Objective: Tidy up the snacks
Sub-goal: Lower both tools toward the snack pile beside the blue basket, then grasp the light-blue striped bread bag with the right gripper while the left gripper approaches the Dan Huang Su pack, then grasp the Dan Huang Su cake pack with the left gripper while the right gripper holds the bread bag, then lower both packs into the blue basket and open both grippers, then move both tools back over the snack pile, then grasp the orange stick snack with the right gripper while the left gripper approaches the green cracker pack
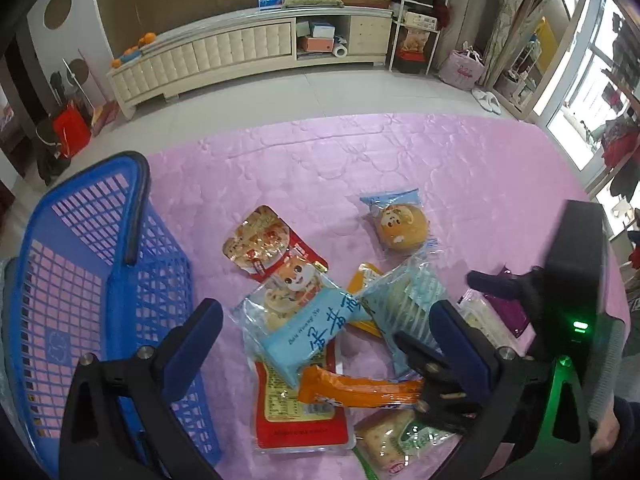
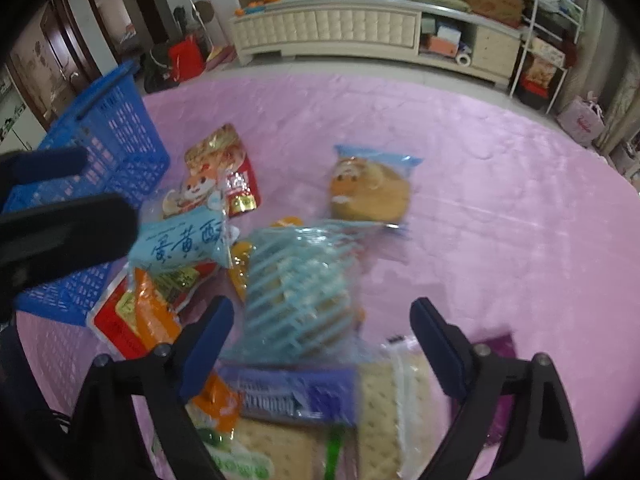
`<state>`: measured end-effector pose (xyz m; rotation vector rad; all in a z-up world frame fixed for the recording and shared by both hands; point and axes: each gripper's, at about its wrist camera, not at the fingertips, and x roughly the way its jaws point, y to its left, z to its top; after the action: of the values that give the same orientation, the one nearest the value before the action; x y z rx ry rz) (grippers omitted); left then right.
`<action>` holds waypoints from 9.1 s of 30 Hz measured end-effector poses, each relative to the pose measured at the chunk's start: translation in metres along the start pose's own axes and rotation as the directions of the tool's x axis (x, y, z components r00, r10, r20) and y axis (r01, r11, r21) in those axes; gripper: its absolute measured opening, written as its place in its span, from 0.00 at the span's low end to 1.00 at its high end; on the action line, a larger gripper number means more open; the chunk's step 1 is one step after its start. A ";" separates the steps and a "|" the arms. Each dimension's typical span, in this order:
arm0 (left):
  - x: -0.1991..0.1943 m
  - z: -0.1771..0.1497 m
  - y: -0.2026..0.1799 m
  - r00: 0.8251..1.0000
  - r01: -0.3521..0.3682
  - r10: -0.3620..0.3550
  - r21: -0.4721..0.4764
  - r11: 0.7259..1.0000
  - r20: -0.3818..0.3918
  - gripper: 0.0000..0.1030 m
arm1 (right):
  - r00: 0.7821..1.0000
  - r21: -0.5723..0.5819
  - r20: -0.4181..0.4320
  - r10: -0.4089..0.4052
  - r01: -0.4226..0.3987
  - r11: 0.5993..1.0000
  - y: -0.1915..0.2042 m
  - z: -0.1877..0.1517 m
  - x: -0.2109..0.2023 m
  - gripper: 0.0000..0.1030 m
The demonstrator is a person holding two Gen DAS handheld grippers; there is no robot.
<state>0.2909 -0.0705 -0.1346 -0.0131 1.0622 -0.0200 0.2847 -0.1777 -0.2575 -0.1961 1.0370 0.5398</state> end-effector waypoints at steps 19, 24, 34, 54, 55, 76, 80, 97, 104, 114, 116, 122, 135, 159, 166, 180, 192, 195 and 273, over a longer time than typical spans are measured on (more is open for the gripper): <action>0.017 0.003 -0.003 0.999 -0.034 0.032 -0.043 0.999 -0.040 0.99 | 0.994 0.118 0.089 0.066 -0.076 0.990 -0.053 -0.006 -0.040 0.57; 0.033 0.012 -0.005 0.995 -0.022 0.011 -0.110 0.994 -0.101 0.99 | 0.994 0.127 0.099 0.055 -0.067 0.990 -0.064 0.000 -0.040 0.57; 0.068 0.005 0.014 0.981 -0.062 0.011 -0.262 0.963 -0.194 0.99 | 0.993 0.114 0.101 0.065 -0.076 0.991 -0.070 0.000 -0.033 0.58; 0.102 -0.006 0.030 0.954 -0.116 0.030 -0.274 0.955 -0.299 0.68 | 0.991 0.128 0.080 0.106 -0.116 0.985 -0.074 -0.007 -0.021 0.58; 0.100 -0.007 0.030 0.957 -0.112 0.031 -0.269 0.957 -0.290 0.66 | 0.991 0.128 0.080 0.112 -0.122 0.984 -0.073 -0.007 -0.022 0.58; 0.004 -0.031 0.015 0.990 0.066 -0.083 -0.153 0.986 -0.112 0.63 | 0.992 0.080 0.111 0.054 -0.064 0.995 -0.031 -0.015 -0.089 0.58; -0.028 -0.032 0.009 0.991 0.107 -0.117 -0.144 0.984 -0.065 0.63 | 0.991 0.070 0.129 0.034 -0.044 0.997 -0.017 -0.014 -0.117 0.58; -0.147 -0.059 0.071 0.988 0.107 -0.099 -0.063 0.992 0.122 0.63 | 0.973 -0.050 0.229 0.039 -0.029 0.998 0.077 0.007 -0.194 0.58; -0.170 -0.065 0.120 0.979 0.125 -0.112 -0.064 0.990 0.172 0.63 | 0.969 -0.101 0.231 0.092 -0.070 0.992 0.124 0.030 -0.186 0.58; -0.160 -0.057 0.176 0.985 0.075 -0.062 -0.078 0.994 0.159 0.63 | 0.970 -0.132 0.213 0.113 -0.086 0.988 0.174 0.067 -0.149 0.58; -0.153 -0.052 0.183 0.987 0.071 -0.059 -0.076 0.995 0.150 0.63 | 0.972 -0.118 0.199 0.123 -0.101 0.988 0.180 0.075 -0.140 0.58; -0.127 -0.035 0.209 0.990 0.069 -0.058 -0.081 0.994 0.129 0.63 | 0.979 -0.075 0.153 0.138 -0.127 0.989 0.182 0.097 -0.113 0.58; -0.062 -0.011 0.233 0.995 0.095 -0.089 -0.124 0.988 0.051 0.63 | 0.991 -0.066 0.049 0.123 -0.119 0.991 0.181 0.130 -0.060 0.58; -0.051 0.004 0.225 0.999 0.008 -0.005 -0.075 0.997 0.045 0.77 | 0.999 0.010 0.047 -0.002 0.002 1.000 0.153 0.133 -0.060 0.86; -0.073 -0.005 0.214 0.998 0.025 -0.021 -0.068 0.997 0.058 0.77 | 0.999 0.011 0.048 -0.011 0.011 1.000 0.151 0.128 -0.074 0.86; -0.134 -0.035 0.166 0.993 0.036 -0.033 -0.022 0.999 0.113 0.77 | 0.995 0.026 0.097 -0.020 0.017 1.000 0.142 0.090 -0.136 0.86; -0.158 -0.058 0.106 0.988 0.078 -0.082 0.033 0.996 0.133 0.77 | 0.992 0.046 0.119 -0.046 0.040 0.998 0.114 0.044 -0.175 0.86; -0.156 -0.069 0.093 0.987 0.084 -0.088 0.034 0.996 0.132 0.77 | 0.992 0.047 0.117 -0.046 0.041 0.998 0.103 0.025 -0.176 0.86; -0.039 -0.150 -0.035 0.984 0.177 -0.176 0.234 0.956 -0.029 0.77 | 0.999 -0.072 -0.023 0.039 -0.041 0.997 0.011 -0.102 -0.091 0.23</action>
<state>0.1407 -0.1045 -0.1729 0.1071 1.0584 -0.3083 0.1655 -0.2392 -0.2297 -0.2463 1.0449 0.6132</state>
